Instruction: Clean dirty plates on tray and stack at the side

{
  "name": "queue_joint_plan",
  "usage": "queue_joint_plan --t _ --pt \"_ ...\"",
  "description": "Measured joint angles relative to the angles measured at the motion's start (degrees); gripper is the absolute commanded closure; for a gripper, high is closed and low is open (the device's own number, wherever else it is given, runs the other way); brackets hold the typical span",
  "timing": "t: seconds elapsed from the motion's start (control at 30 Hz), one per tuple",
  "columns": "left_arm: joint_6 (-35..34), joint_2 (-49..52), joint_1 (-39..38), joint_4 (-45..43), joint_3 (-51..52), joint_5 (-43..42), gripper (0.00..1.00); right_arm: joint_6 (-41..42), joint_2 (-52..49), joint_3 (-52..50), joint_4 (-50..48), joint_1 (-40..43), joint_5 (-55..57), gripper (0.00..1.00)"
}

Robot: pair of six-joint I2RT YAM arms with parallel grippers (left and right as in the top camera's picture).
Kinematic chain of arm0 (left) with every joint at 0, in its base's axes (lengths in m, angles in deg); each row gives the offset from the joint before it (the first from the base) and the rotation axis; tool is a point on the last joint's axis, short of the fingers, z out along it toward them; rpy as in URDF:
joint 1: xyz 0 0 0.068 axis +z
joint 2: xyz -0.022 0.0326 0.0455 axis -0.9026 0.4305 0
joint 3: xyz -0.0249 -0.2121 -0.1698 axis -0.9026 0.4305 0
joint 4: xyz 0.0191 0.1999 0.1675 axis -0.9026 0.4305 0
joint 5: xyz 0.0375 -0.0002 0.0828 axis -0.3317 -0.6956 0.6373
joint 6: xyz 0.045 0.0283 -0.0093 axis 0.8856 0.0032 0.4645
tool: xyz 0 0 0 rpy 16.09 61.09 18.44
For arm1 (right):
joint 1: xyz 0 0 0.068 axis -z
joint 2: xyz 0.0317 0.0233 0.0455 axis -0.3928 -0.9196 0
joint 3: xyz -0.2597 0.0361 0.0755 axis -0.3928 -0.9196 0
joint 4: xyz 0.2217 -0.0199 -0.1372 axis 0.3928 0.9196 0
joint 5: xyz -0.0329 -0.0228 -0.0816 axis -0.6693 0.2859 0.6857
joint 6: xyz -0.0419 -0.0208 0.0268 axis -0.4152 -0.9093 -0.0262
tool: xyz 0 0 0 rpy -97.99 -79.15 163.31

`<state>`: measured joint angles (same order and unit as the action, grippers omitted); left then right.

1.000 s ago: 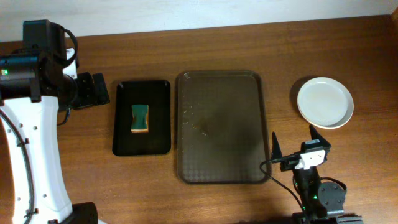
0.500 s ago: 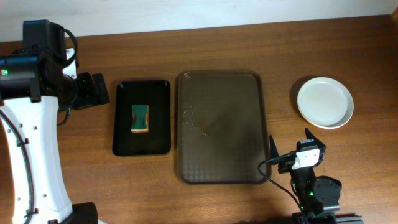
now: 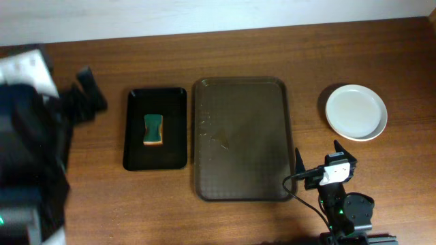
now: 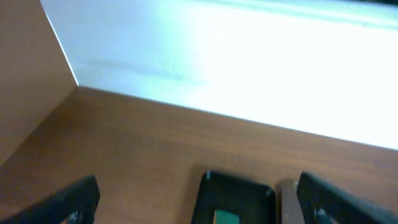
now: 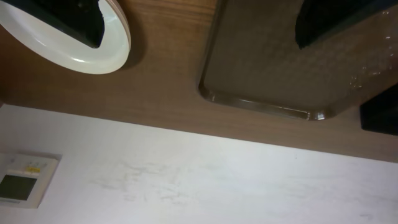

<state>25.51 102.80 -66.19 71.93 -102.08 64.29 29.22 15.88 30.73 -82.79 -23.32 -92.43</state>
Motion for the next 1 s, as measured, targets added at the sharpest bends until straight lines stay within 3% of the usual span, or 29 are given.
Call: queue_joint_plan --t 0.1,0.27,0.5,0.63,0.87,1.0 --pt "0.2 -13.5 0.9 -15.6 22.8 -0.1 0.0 0.0 0.0 0.0 0.0 0.0 0.0 0.02" --pt "0.2 -35.6 2.1 -31.8 53.0 -1.5 0.0 0.0 0.0 0.0 0.0 0.0 0.0 0.02" --pt "0.2 -58.6 2.1 -47.4 77.2 -1.5 0.0 0.0 0.0 0.0 0.0 0.0 0.0 0.01" --pt "0.2 -62.0 2.2 -59.1 86.2 -1.4 0.0 0.0 0.0 0.0 0.0 0.0 0.0 0.02" --pt "0.2 -62.2 2.2 -47.0 89.2 -1.4 0.0 0.0 0.0 0.0 0.0 0.0 0.0 0.01" --pt "0.2 -62.2 2.2 -45.7 89.2 -1.4 0.0 0.0 0.0 0.0 0.0 0.0 0.0 0.02"
